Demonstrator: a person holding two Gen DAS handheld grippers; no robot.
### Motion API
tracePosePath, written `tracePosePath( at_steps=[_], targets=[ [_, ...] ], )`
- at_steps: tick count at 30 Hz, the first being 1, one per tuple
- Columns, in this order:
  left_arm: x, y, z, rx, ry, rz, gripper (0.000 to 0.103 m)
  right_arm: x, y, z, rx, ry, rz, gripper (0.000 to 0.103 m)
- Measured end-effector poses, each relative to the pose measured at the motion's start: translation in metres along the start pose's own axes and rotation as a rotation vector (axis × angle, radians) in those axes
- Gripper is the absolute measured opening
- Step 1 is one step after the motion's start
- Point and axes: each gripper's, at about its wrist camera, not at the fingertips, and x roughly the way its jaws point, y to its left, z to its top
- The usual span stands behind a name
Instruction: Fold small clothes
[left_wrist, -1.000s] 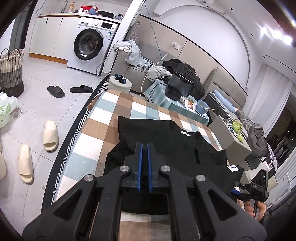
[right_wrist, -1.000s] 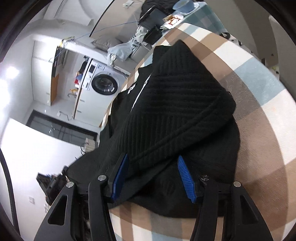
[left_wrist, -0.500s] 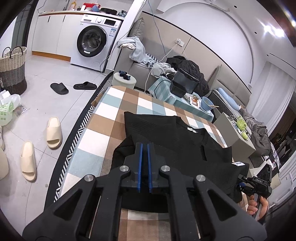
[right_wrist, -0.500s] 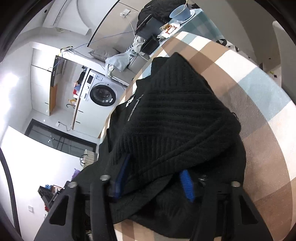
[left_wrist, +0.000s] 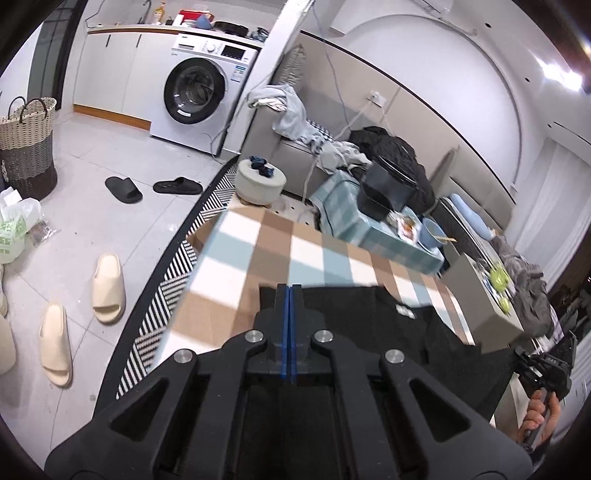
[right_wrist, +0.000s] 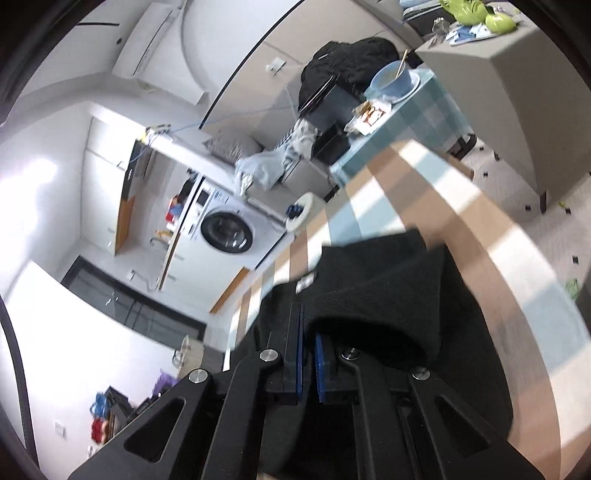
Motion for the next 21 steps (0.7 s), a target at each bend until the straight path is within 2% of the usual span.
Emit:
tracePosePath(
  at_steps=[4, 9, 10, 11, 12, 13, 14, 15, 16, 21],
  targets=[
    [0.03, 0.004, 0.01, -0.023, 0.064, -0.017, 0.0, 0.037, 0.009, 0.032, 0.052, -0.01, -0.04, 0.006],
    [0.036, 0.002, -0.014, 0.02, 0.137, -0.039, 0.0, 0.07, 0.019, 0.048, 0.043, -0.004, -0.107, 0.006],
    [0.033, 0.001, -0.024, 0.028, 0.152, -0.044, 0.003, 0.075, 0.02, 0.05, 0.041, 0.002, -0.132, 0.007],
    [0.03, 0.0, -0.037, 0.038, 0.17, -0.049, 0.01, 0.079, 0.02, 0.049, 0.043, 0.016, -0.162, 0.01],
    [0.029, -0.001, -0.047, 0.045, 0.187, -0.052, 0.016, 0.081, 0.017, 0.047, 0.049, 0.031, -0.166, 0.016],
    [0.027, -0.002, -0.06, 0.053, 0.214, -0.055, 0.029, 0.081, 0.015, 0.044, 0.05, 0.05, -0.155, 0.023],
    [0.025, -0.003, -0.071, 0.065, 0.236, -0.056, 0.042, 0.08, 0.013, 0.039, 0.038, 0.069, -0.146, 0.039],
    [0.022, -0.004, -0.083, 0.069, 0.251, -0.055, 0.047, 0.078, 0.012, 0.034, 0.026, 0.075, -0.146, 0.047],
    [0.021, -0.005, -0.093, 0.071, 0.269, -0.057, 0.052, 0.075, 0.012, 0.03, 0.006, 0.079, -0.149, 0.047],
    [0.029, -0.012, -0.132, 0.06, 0.396, -0.113, 0.052, 0.064, 0.0, 0.007, -0.018, 0.138, -0.151, 0.047]
  ],
)
